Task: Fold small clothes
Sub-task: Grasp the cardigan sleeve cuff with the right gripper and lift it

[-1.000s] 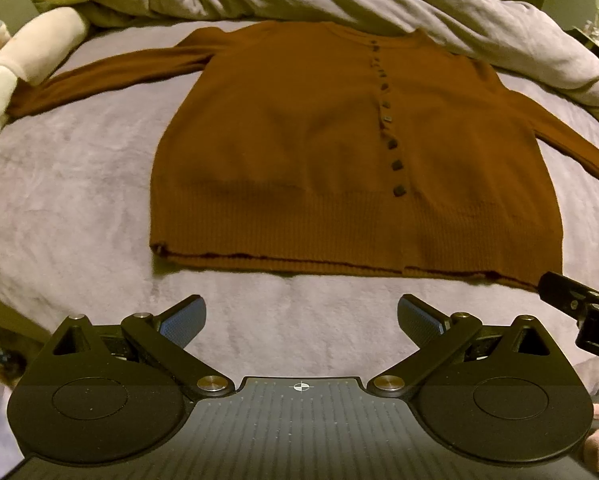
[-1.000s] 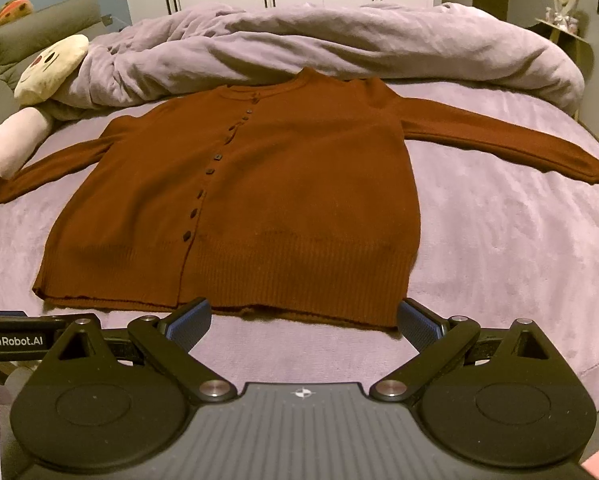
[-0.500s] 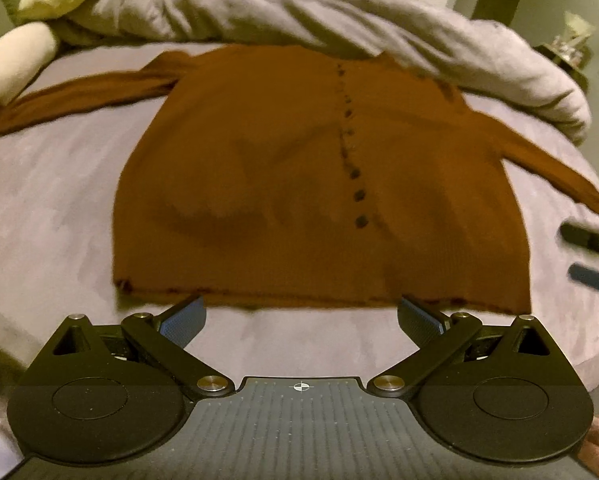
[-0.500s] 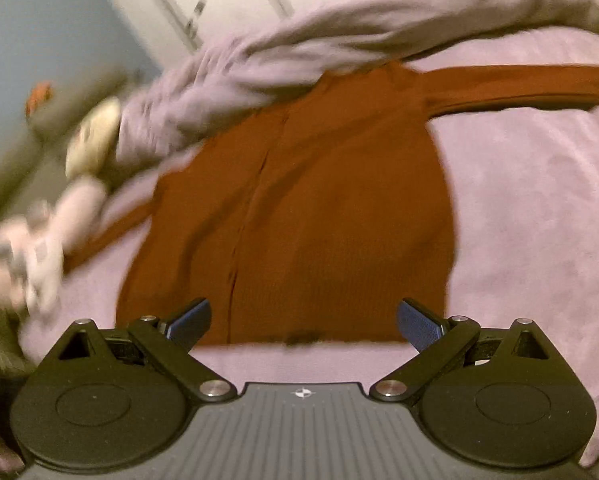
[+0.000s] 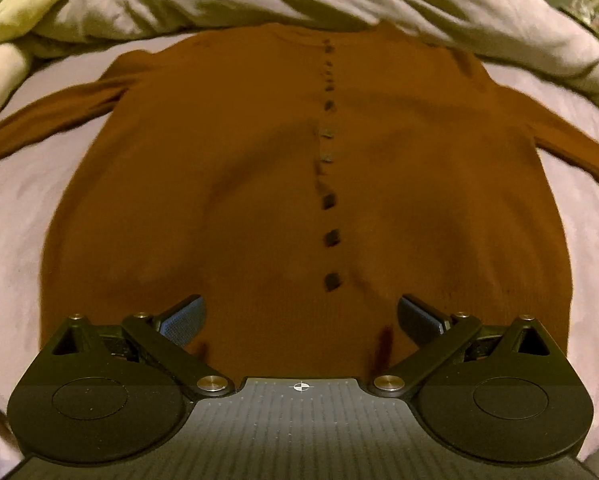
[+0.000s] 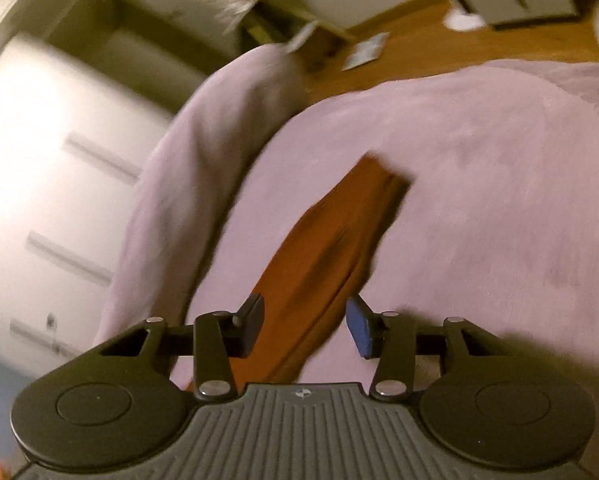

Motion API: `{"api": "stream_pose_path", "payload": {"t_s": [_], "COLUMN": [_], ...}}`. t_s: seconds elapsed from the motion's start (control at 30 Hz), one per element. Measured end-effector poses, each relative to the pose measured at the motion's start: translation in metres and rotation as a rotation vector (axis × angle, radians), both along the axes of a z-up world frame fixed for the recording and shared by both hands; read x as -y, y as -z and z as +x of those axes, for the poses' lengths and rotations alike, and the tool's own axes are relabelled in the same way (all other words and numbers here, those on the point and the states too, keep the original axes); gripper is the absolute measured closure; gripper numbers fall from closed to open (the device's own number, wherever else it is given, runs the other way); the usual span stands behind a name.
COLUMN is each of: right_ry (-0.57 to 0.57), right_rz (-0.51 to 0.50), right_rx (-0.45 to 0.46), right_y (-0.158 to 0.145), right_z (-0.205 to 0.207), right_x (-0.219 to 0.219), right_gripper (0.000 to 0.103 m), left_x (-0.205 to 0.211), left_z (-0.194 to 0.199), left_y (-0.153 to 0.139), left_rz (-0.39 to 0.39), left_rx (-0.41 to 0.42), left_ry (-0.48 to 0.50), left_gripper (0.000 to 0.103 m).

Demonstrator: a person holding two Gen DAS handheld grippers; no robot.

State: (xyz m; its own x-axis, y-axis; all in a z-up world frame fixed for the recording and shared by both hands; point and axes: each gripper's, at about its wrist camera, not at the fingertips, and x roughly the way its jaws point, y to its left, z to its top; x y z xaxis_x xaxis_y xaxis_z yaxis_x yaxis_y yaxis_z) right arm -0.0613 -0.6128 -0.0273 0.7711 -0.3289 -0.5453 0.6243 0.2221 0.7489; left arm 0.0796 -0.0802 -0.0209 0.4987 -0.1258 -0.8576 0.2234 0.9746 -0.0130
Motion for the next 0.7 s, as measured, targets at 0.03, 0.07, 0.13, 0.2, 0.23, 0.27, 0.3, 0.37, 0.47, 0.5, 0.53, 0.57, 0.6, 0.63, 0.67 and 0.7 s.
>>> {"api": "stream_pose_path", "payload": {"t_s": [0.03, 0.07, 0.13, 0.2, 0.23, 0.27, 0.3, 0.37, 0.47, 0.5, 0.53, 0.57, 0.6, 0.63, 0.67, 0.7], "right_ry": [0.031, 0.059, 0.098, 0.12, 0.134, 0.139, 0.141, 0.121, 0.065, 0.034, -0.005, -0.056, -0.107, -0.179, -0.237, -0.299], "right_rz": [0.023, 0.045, 0.072, 0.087, 0.081, 0.076, 0.065, 0.03, -0.11, -0.162, -0.221, -0.284, -0.336, -0.403, -0.45, -0.493], "right_rx": [-0.007, -0.022, -0.035, -0.014, -0.004, -0.006, -0.019, -0.063, -0.103, -0.109, -0.112, -0.107, -0.098, -0.084, -0.071, -0.051], "right_y": [0.007, 0.015, 0.027, 0.036, 0.038, 0.035, 0.034, 0.03, 0.004, -0.005, -0.017, -0.029, -0.039, -0.052, -0.06, -0.067], "right_z": [0.002, 0.005, 0.008, 0.009, 0.011, 0.015, 0.019, 0.023, 0.039, 0.047, 0.056, 0.068, 0.078, 0.094, 0.106, 0.118], "right_x": [0.01, 0.019, 0.03, 0.039, 0.043, 0.046, 0.049, 0.049, 0.042, 0.035, 0.023, 0.007, -0.008, -0.032, -0.052, -0.073], "right_gripper": [0.057, 0.057, 0.062, 0.069, 0.074, 0.078, 0.091, 0.098, 0.098, 0.098, 0.098, 0.098, 0.098, 0.098, 0.098, 0.098], "left_x": [0.006, 0.012, 0.019, 0.024, 0.025, 0.027, 0.027, 0.026, 0.02, 0.018, 0.015, 0.011, 0.008, 0.004, 0.0, -0.003], "left_z": [0.003, 0.007, 0.012, 0.016, 0.018, 0.018, 0.019, 0.02, 0.022, 0.023, 0.025, 0.027, 0.029, 0.03, 0.032, 0.033], "left_y": [0.002, 0.003, 0.006, 0.009, 0.011, 0.013, 0.013, 0.013, 0.011, 0.01, 0.01, 0.009, 0.008, 0.006, 0.003, 0.0], "left_rz": [0.013, 0.021, 0.024, 0.025, 0.025, 0.024, 0.022, 0.017, 0.013, 0.007, -0.002, -0.012, -0.023, -0.038, -0.054, -0.065], "left_rx": [0.001, 0.002, -0.001, -0.014, -0.02, -0.027, -0.031, -0.028, -0.017, -0.015, -0.015, -0.018, -0.021, -0.022, -0.021, -0.016], "left_ry": [0.009, 0.019, 0.03, 0.036, 0.038, 0.042, 0.046, 0.051, 0.048, 0.042, 0.035, 0.025, 0.014, 0.003, -0.006, -0.012], "left_gripper": [0.0, 0.0, 0.0, 0.0, 0.0, 0.0, 0.0, 0.0, 0.0, 0.0, 0.0, 0.0, 0.0, 0.0, 0.0, 0.0]}}
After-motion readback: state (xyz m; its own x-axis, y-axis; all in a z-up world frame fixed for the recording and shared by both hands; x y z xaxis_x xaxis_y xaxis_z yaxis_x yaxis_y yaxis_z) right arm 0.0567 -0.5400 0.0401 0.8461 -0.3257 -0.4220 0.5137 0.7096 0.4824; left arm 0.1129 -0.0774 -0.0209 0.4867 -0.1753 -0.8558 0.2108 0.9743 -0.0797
